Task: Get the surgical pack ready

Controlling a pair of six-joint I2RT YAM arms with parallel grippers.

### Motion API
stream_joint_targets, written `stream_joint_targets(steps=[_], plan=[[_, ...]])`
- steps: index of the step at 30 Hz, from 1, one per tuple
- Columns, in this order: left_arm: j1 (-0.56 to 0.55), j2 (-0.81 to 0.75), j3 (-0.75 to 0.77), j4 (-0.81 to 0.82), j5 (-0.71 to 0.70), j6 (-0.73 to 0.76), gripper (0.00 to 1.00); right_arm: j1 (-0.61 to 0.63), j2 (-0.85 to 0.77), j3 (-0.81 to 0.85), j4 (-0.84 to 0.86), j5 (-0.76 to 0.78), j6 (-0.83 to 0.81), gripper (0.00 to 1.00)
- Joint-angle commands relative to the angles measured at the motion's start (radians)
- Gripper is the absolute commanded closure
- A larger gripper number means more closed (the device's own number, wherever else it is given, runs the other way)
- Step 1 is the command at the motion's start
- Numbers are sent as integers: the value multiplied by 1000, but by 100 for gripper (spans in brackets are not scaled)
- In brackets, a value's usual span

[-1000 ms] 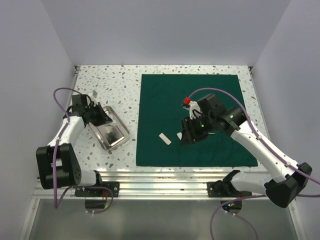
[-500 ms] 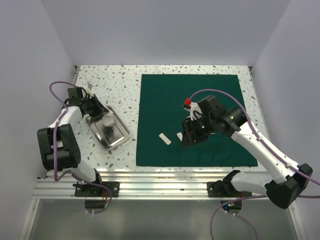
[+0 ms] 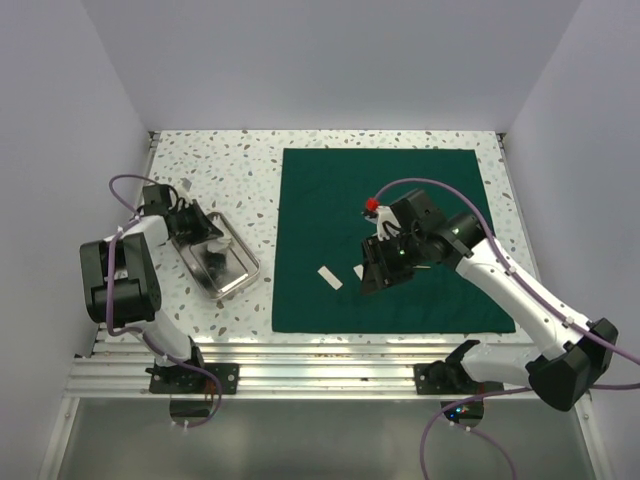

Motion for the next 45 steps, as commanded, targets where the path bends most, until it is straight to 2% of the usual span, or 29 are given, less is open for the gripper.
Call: stream_joint_targets(steps=[1, 8, 11, 12, 15, 19, 24, 27, 32, 35, 40, 41, 45], plan=[[14, -43, -7, -20, -24, 43, 100, -4, 9, 39, -7, 9, 9, 50], [14, -12, 19, -84, -100, 48, 100, -3, 33, 45, 10, -6, 8, 50], [16, -6, 34, -115, -142, 42, 87, -3, 38, 46, 6, 0, 0, 50], [14, -12, 34, -122, -149, 42, 71, -4, 40, 43, 4, 0, -1, 50], [16, -64, 43, -156, -188, 29, 46, -3, 50, 33, 15, 0, -5, 50], [13, -167, 65, -234, -232, 2, 33, -3, 82, 25, 53, 5, -12, 49], [-1, -317, 68, -314, -239, -24, 27, -4, 199, 66, 81, 32, -46, 49], [-26, -375, 68, -366, -222, -49, 28, -3, 285, 95, 99, 66, -49, 49], [-214, -463, 14, -366, -254, -98, 29, 0, 434, 135, 156, 109, -55, 50], [-273, -455, -24, -337, -234, -78, 30, 7, 519, 183, 194, 129, -63, 50], [-305, -411, -44, -291, -150, -8, 31, 30, 653, 290, 122, 231, -69, 49], [-313, -399, -52, -281, -127, 3, 31, 28, 655, 287, 112, 292, -58, 50], [-325, -371, -72, -255, -84, 0, 32, 30, 623, 212, 113, 374, -37, 53]])
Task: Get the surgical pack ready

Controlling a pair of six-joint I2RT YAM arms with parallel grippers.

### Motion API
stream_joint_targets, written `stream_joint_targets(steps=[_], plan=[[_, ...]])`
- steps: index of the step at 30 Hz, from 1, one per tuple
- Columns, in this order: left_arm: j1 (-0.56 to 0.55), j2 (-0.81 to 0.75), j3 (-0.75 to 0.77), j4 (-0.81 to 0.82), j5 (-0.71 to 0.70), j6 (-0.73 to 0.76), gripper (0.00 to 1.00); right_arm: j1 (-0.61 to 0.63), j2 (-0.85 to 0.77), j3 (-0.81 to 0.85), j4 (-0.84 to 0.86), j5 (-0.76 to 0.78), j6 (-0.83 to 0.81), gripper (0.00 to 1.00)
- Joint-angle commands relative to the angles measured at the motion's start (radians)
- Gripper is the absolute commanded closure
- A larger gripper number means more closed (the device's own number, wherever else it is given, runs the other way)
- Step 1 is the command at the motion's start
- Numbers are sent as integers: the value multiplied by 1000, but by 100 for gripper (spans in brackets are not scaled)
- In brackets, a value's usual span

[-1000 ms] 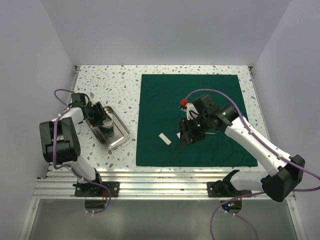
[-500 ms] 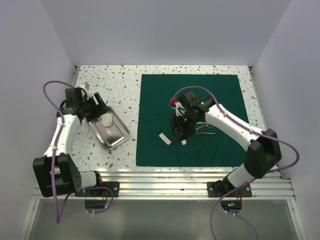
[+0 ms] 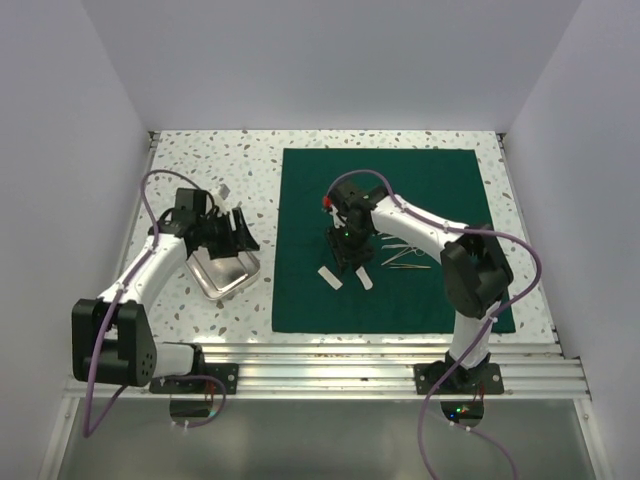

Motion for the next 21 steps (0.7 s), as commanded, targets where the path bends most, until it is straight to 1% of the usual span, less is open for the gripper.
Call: stream_joint_targets(steps=[1, 2, 3, 6, 16, 21], plan=[[-22, 12, -15, 61, 80, 29, 32, 3, -47, -50, -20, 140, 8, 54], [-29, 12, -12, 73, 89, 29, 32, 1, -52, -61, -22, 151, 3, 54], [-37, 18, 0, 71, 86, 29, 32, 3, -52, -68, -28, 195, -4, 55], [-60, 52, 30, 55, 90, 40, 32, 1, -44, -93, -19, 220, -14, 59], [-82, 115, 90, 39, 107, 51, 32, 1, 2, -98, 32, 220, 16, 68], [-82, 118, 94, 33, 106, 54, 32, 3, 25, -98, 38, 217, 16, 70]])
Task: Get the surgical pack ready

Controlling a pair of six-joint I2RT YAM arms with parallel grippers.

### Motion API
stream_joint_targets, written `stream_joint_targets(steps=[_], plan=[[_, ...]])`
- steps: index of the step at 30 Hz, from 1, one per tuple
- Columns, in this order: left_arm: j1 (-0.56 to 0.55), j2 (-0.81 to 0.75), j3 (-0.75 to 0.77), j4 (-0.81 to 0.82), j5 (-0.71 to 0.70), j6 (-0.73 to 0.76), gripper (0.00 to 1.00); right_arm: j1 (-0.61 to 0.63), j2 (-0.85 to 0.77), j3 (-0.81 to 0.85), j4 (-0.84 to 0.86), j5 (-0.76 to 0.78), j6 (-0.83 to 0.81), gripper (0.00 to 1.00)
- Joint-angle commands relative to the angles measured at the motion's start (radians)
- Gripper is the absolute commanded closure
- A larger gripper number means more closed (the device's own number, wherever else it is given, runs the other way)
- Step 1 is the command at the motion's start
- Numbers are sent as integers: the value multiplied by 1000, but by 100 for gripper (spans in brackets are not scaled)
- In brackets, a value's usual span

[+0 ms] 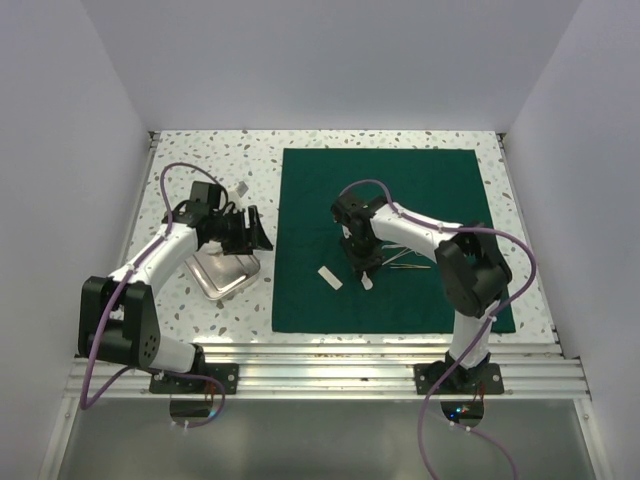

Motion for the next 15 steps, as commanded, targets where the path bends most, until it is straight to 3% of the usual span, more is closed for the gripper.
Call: stream_joint_targets(steps=[1, 15], plan=[[-5, 2, 33, 16, 18, 29, 32, 3, 24, 11, 25, 18, 12, 70], [-5, -1, 38, 9, 15, 33, 31, 11, 67, 18, 45, 26, 20, 78]])
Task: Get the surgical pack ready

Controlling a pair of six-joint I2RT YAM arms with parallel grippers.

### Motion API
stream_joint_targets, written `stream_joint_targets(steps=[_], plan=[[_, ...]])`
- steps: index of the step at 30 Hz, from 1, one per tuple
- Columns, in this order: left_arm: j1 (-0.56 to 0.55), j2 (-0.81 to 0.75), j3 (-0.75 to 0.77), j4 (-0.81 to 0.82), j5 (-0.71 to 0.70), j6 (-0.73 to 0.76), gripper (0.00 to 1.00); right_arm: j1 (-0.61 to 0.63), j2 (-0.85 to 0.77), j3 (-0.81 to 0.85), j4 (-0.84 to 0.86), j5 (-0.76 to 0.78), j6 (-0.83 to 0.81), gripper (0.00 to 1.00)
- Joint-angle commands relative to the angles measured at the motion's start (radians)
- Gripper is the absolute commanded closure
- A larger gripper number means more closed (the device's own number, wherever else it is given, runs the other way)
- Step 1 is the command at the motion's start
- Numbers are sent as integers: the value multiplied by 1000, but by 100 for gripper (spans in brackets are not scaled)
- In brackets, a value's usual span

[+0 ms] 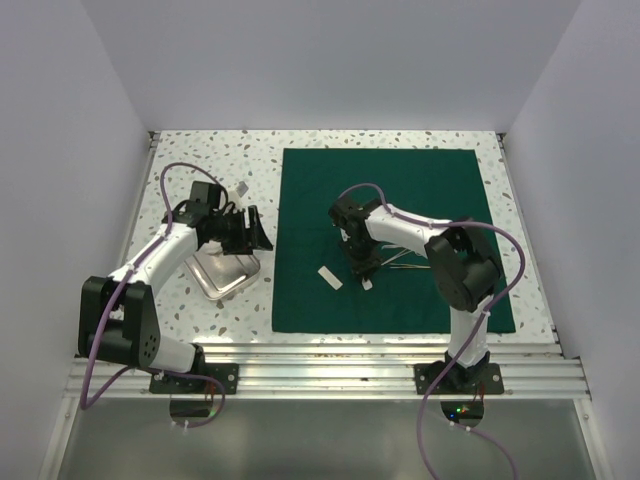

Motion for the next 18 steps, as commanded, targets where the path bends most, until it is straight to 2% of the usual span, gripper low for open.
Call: stream_joint_targets(steps=[1, 8, 13, 17, 18], plan=[[-5, -4, 36, 12, 15, 30, 31, 12, 4, 20, 18, 24, 16, 78], [-5, -4, 32, 12, 16, 32, 31, 27, -11, 8, 16, 13, 23, 73], [-5, -7, 22, 18, 27, 30, 31, 27, 7, 14, 12, 44, 20, 73], [-5, -10, 19, 14, 21, 32, 31, 27, 14, 17, 6, 91, 22, 79], [-5, -12, 18, 15, 21, 32, 31, 29, 15, 17, 6, 102, 23, 84]])
